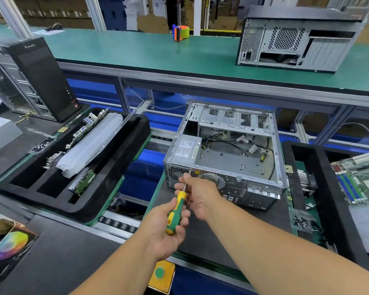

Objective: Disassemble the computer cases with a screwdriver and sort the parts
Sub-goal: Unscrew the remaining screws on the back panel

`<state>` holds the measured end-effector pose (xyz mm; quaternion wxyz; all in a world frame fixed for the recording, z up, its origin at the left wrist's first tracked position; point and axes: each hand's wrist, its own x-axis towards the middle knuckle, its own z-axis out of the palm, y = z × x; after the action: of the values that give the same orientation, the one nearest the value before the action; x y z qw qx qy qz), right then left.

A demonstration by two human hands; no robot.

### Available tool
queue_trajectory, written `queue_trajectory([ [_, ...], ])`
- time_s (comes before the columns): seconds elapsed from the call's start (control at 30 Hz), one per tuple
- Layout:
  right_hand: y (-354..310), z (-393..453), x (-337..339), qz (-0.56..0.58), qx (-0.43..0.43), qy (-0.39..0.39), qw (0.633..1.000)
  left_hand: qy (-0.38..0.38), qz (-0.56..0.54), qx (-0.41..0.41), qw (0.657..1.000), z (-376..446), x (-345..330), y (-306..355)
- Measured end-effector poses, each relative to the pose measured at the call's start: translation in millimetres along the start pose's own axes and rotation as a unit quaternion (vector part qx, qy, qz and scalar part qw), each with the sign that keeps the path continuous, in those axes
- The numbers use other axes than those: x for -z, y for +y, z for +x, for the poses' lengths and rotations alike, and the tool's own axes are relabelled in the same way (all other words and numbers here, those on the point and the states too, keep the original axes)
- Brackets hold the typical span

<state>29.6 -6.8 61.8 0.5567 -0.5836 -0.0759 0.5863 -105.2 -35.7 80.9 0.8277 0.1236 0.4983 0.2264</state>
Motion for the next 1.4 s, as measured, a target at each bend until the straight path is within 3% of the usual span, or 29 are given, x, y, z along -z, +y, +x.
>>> queue_trajectory([
  [0.07,1,-1,-2,-0.002,0.0,-0.004,1.0,-0.008,0.026,0.003,1.0,1,1,1],
  [0.13,-1,-1,-3,-0.012,0.002,0.001,1.0,0.04,0.12,-0.065,0.99,4,2,-1],
  [0.27,-3,-1,-3,-0.034,0.003,0.007,0.999,0.138,0.315,-0.227,0.911,11,4,-12],
  [0.33,-3,0,-3,-0.035,0.008,0.009,0.999,0.158,0.341,-0.244,0.894,12,5,-16],
  [0.4,-3,0,-2,-0.032,0.01,0.01,0.999,0.129,0.288,-0.194,0.929,10,3,-13],
  [0.47,-5,1,0,-0.024,0.005,0.007,1.0,0.065,0.188,-0.089,0.976,6,2,-8],
  [0.57,-10,0,2,-0.017,-0.016,-0.005,1.0,-0.02,0.094,0.006,0.995,0,3,-4],
  [0.73,-13,0,-2,-0.013,-0.021,0.007,1.0,0.018,0.157,-0.059,0.986,6,1,-7],
  [0.87,-11,2,-6,-0.015,-0.011,0.038,0.999,0.073,0.286,-0.174,0.94,10,3,-14],
  [0.97,-10,2,-9,-0.014,-0.003,0.054,0.998,0.114,0.314,-0.203,0.92,13,4,-15],
  [1.23,-18,1,-6,0.109,-0.067,-0.012,0.992,0.071,0.192,-0.088,0.975,10,4,-9],
  [1.4,-15,2,-7,0.124,-0.064,-0.015,0.99,0.058,0.186,-0.128,0.972,10,7,-5],
])
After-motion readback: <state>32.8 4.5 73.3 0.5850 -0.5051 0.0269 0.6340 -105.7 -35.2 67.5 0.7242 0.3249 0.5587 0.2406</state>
